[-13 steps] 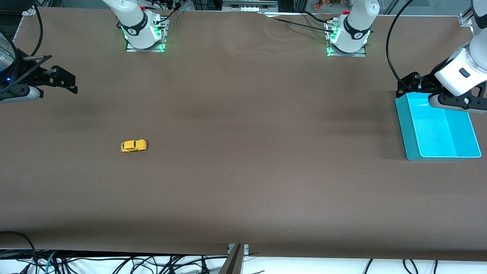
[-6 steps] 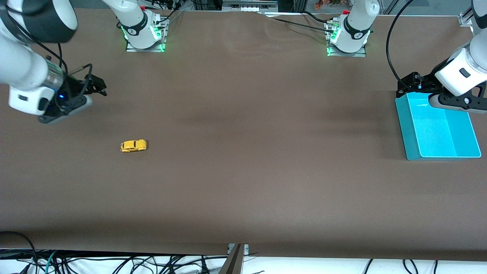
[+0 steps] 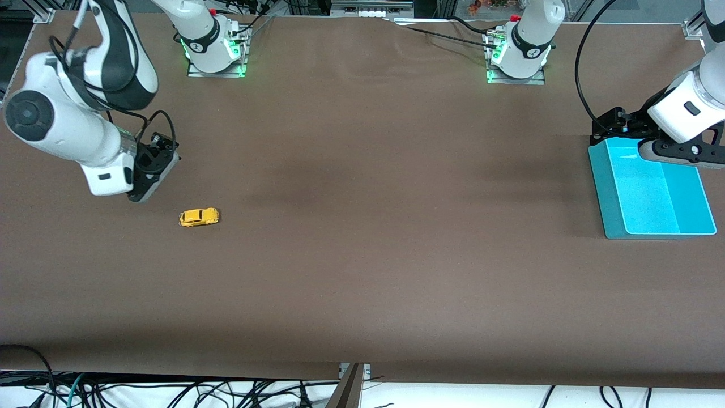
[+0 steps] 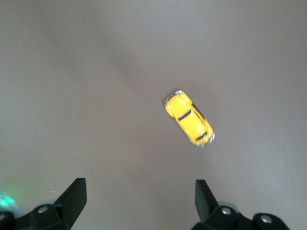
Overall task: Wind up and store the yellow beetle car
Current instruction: 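Move the right gripper down over the yellow beetle car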
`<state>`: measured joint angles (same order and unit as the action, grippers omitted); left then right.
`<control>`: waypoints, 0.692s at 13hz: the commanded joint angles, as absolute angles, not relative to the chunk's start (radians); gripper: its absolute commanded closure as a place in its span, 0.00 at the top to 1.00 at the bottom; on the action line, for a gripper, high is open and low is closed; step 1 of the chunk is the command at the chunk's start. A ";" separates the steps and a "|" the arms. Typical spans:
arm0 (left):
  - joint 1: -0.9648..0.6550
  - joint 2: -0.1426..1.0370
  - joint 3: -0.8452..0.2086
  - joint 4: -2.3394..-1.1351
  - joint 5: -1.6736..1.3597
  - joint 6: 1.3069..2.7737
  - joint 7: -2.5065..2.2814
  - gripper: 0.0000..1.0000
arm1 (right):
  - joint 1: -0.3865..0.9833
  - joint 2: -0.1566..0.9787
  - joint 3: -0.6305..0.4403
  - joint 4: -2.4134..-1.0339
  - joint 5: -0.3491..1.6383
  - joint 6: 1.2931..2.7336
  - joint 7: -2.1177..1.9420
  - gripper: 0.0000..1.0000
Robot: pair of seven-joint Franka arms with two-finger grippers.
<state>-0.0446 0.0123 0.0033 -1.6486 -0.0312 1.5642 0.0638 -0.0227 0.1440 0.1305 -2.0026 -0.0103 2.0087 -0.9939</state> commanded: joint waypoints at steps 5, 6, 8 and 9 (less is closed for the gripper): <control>-0.041 0.025 -0.002 -1.618 -0.006 1.539 0.060 1.00 | -0.066 0.293 0.132 -2.115 -0.009 2.343 -1.362 1.00; -0.041 0.025 -0.002 -1.618 -0.006 1.539 0.060 1.00 | -0.071 0.322 0.132 -2.123 -0.009 2.396 -1.385 1.00; -0.041 0.025 -0.002 -1.618 -0.006 1.539 0.060 1.00 | -0.077 0.354 0.132 -2.123 -0.011 2.439 -1.434 0.99; -0.041 0.025 -0.002 -1.618 -0.006 1.539 0.060 1.00 | -0.078 0.371 0.132 -2.122 -0.014 2.457 -1.449 0.99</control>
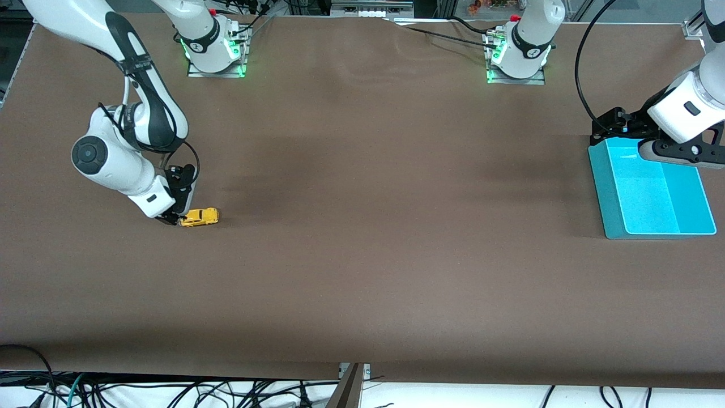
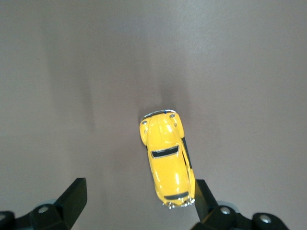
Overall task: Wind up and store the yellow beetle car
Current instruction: 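Move the right gripper down over the yellow beetle car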
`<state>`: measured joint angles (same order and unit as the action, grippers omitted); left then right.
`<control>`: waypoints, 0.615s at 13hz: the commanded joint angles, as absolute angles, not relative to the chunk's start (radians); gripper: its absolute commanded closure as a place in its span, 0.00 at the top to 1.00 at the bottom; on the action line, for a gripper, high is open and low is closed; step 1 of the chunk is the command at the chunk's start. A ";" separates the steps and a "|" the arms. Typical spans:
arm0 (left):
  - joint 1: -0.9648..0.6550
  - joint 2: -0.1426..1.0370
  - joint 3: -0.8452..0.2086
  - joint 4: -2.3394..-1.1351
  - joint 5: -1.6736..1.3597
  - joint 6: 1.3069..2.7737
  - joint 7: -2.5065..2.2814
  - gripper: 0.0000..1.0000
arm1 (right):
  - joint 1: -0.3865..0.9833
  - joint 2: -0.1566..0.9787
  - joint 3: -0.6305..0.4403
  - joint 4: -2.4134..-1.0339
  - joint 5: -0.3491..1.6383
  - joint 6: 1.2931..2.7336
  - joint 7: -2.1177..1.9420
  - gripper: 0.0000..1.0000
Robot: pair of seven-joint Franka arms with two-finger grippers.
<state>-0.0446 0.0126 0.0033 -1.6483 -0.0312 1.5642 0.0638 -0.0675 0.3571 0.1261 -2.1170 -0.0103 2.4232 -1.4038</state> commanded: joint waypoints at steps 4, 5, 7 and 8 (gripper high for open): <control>-0.041 0.025 -0.002 -1.618 -0.006 1.539 0.061 1.00 | -0.097 0.425 0.132 -2.118 -0.017 2.540 -1.517 0.99; -0.041 0.025 0.000 -1.618 -0.006 1.537 0.061 1.00 | -0.097 0.429 0.132 -2.117 -0.015 2.545 -1.519 0.99; -0.040 0.025 0.000 -1.618 -0.006 1.531 0.061 1.00 | -0.098 0.449 0.132 -2.108 -0.015 2.569 -1.520 0.99; -0.041 0.025 0.000 -1.618 -0.006 1.531 0.061 1.00 | -0.098 0.459 0.132 -2.108 -0.015 2.585 -1.520 0.97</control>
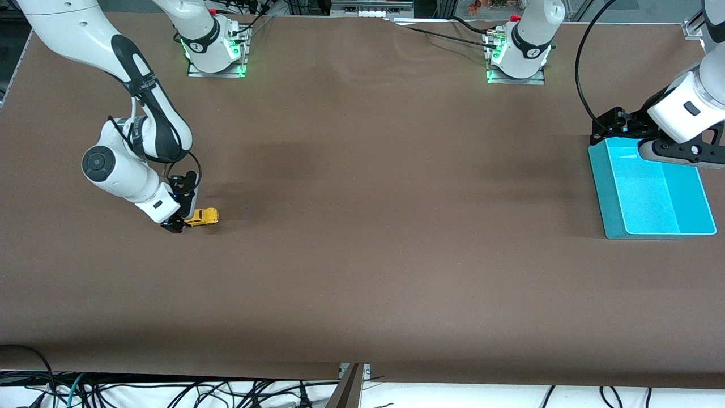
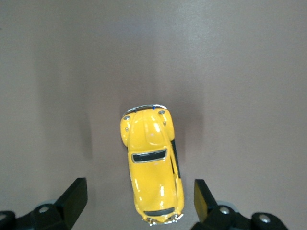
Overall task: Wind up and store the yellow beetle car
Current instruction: 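Close the right gripper on the yellow car's body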
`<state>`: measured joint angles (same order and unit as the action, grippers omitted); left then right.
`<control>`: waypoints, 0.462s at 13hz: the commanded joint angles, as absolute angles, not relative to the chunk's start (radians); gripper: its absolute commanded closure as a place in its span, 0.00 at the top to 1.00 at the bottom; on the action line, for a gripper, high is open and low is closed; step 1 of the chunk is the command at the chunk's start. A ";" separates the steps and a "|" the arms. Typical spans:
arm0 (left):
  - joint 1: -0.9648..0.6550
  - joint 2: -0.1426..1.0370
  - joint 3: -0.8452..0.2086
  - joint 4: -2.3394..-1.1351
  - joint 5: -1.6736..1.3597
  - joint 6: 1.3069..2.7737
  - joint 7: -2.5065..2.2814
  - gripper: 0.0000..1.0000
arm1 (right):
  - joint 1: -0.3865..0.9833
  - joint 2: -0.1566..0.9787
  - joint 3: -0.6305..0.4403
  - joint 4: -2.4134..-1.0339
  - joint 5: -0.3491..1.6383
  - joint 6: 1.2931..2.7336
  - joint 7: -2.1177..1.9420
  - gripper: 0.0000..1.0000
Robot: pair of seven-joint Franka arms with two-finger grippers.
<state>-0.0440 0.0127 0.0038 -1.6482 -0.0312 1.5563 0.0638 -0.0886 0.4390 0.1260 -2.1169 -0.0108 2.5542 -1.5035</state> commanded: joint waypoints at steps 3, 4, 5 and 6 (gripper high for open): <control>-0.041 0.025 -0.002 -1.617 -0.006 1.531 0.060 1.00 | -0.098 0.465 0.132 -2.108 -0.015 2.586 -1.519 0.69; -0.041 0.023 -0.002 -1.617 -0.008 1.531 0.060 1.00 | -0.098 0.465 0.132 -2.106 -0.015 2.586 -1.519 0.59; -0.041 0.025 -0.002 -1.617 -0.008 1.529 0.060 1.00 | -0.098 0.465 0.132 -2.106 -0.015 2.586 -1.519 0.48; -0.041 0.025 -0.002 -1.617 -0.006 1.529 0.060 1.00 | -0.098 0.465 0.133 -2.106 -0.015 2.586 -1.519 0.36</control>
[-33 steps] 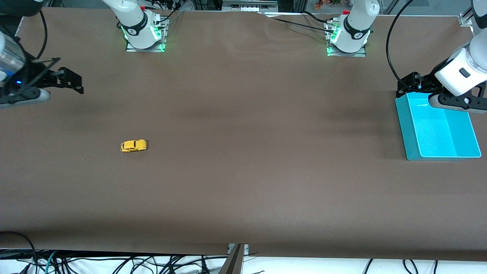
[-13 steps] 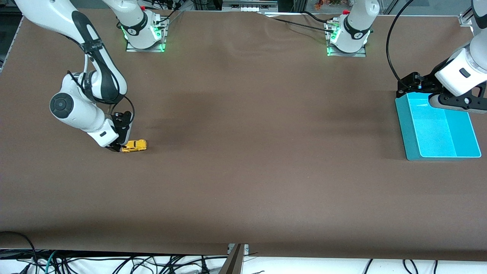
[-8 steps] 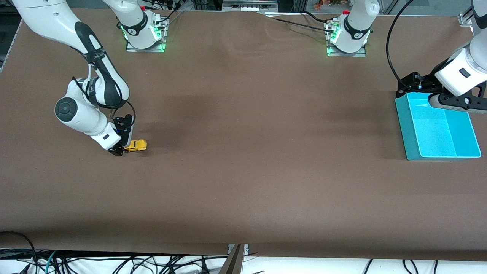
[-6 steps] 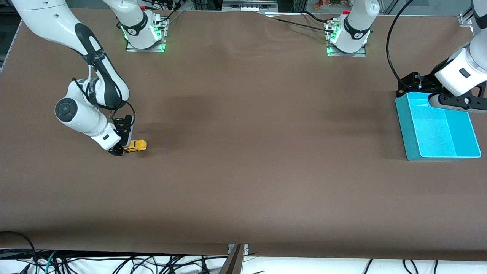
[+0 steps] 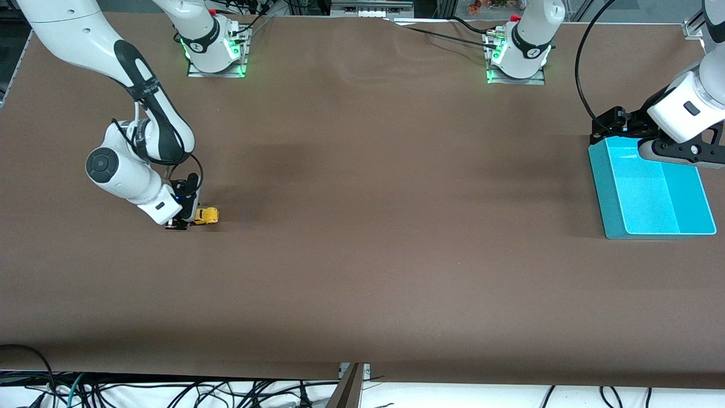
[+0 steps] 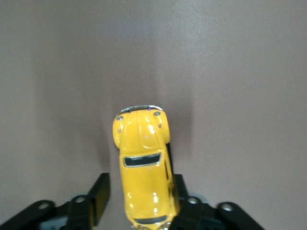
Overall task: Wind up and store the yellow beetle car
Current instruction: 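Close the right gripper on the yellow car's body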
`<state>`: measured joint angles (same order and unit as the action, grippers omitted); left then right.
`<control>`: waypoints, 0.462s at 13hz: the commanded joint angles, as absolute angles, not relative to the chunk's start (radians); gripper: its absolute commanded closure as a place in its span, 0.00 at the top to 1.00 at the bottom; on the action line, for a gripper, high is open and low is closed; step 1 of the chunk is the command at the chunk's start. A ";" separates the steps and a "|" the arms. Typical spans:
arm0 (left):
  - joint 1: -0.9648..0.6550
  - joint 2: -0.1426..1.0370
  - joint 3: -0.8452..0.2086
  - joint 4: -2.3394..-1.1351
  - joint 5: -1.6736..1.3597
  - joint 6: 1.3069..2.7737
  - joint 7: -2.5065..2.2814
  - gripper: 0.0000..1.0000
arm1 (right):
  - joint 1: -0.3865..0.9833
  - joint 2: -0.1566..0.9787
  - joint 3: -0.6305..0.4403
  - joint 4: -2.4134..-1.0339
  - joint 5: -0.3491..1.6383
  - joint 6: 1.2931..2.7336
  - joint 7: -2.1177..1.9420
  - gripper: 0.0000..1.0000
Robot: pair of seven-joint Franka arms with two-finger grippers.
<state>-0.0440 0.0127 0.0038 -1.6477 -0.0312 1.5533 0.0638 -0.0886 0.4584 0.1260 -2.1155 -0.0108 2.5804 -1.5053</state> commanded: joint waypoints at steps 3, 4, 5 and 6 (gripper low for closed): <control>-0.041 0.025 -0.003 -1.617 -0.008 1.529 0.060 1.00 | -0.098 0.459 0.147 -2.106 -0.015 2.579 -1.532 0.11; -0.041 0.023 -0.002 -1.617 -0.008 1.529 0.060 1.00 | -0.098 0.456 0.149 -2.106 -0.015 2.576 -1.554 0.11; -0.041 0.023 -0.003 -1.617 -0.008 1.529 0.060 1.00 | -0.098 0.450 0.153 -2.108 -0.014 2.574 -1.584 0.11; -0.041 0.025 -0.003 -1.617 -0.008 1.529 0.060 1.00 | -0.098 0.448 0.163 -2.108 -0.011 2.574 -1.612 0.11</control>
